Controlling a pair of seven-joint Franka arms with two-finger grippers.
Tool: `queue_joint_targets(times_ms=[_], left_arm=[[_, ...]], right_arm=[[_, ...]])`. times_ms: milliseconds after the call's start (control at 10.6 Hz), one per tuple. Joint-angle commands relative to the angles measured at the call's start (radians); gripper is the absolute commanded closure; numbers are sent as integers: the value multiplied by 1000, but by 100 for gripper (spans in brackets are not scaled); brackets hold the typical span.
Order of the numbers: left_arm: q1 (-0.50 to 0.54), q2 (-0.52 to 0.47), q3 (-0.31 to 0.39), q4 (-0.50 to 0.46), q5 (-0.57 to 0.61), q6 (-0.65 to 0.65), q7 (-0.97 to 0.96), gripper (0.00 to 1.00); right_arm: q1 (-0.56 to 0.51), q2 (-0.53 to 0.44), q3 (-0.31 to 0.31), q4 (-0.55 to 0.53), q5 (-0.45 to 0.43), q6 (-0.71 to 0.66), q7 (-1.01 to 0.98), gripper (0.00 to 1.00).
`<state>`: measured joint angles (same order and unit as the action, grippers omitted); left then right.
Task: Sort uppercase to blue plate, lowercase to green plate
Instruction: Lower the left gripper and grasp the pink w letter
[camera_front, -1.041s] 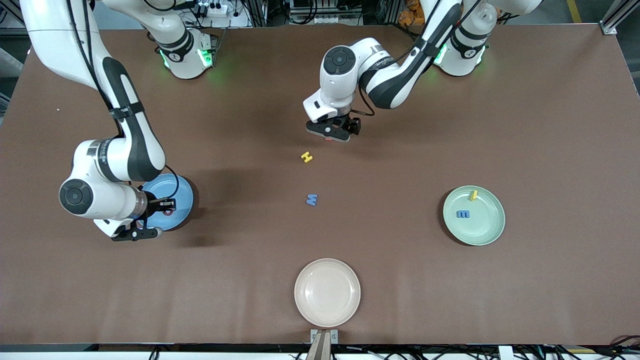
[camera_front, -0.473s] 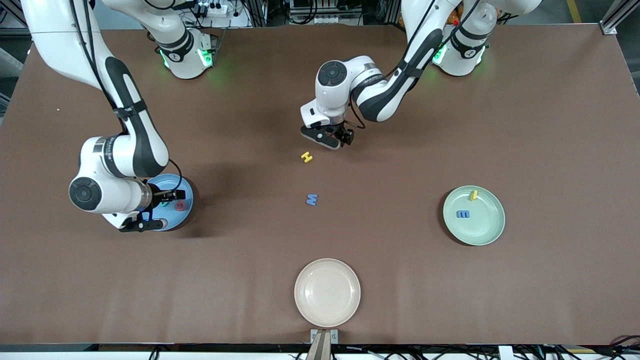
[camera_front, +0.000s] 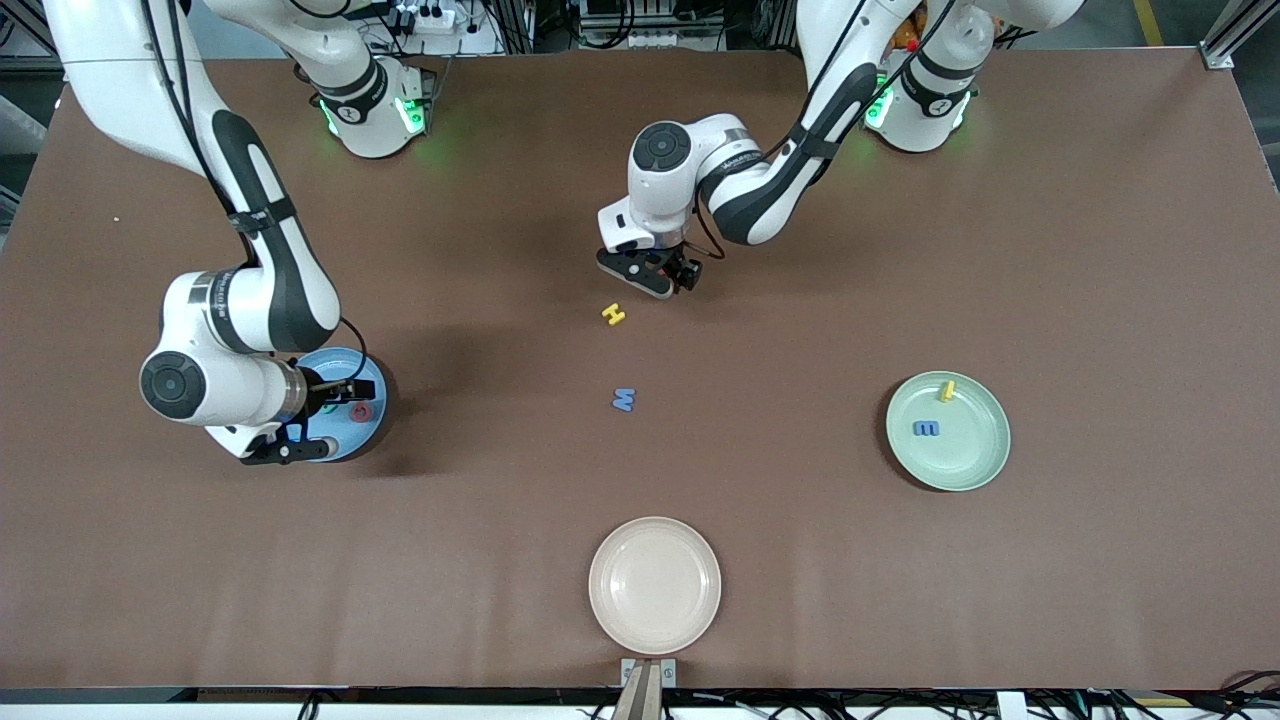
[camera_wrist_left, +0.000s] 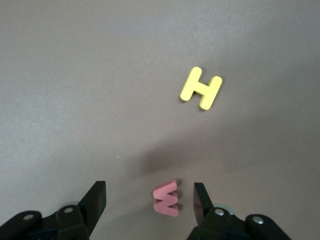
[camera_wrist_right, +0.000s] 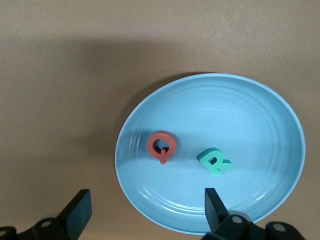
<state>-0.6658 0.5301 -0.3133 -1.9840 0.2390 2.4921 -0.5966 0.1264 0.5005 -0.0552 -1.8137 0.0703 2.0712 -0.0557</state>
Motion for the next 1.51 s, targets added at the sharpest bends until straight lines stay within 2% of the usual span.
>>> queue_joint_targets(times_ms=[0,284,473,1135,1419], left_arm=[[0,-5,-3,-39,20,40,-17,25],[-1,-2,-3,-61,20,51,-63,27],[-3,1,-3,-72,20,80,-81,32],[-12,25,-3,-73,20,117,-129,35],[-12,31,-3,-72,20,119,-131,46]], right_arm=[[-7,26,8,2,-12,15,4,0],[-5,39,9,-1,-11,20,4,0],[-8,47,9,-2,-11,20,4,0],[-7,49,9,-6,-9,23,4,0],[-7,49,9,-6,-7,23,4,0]])
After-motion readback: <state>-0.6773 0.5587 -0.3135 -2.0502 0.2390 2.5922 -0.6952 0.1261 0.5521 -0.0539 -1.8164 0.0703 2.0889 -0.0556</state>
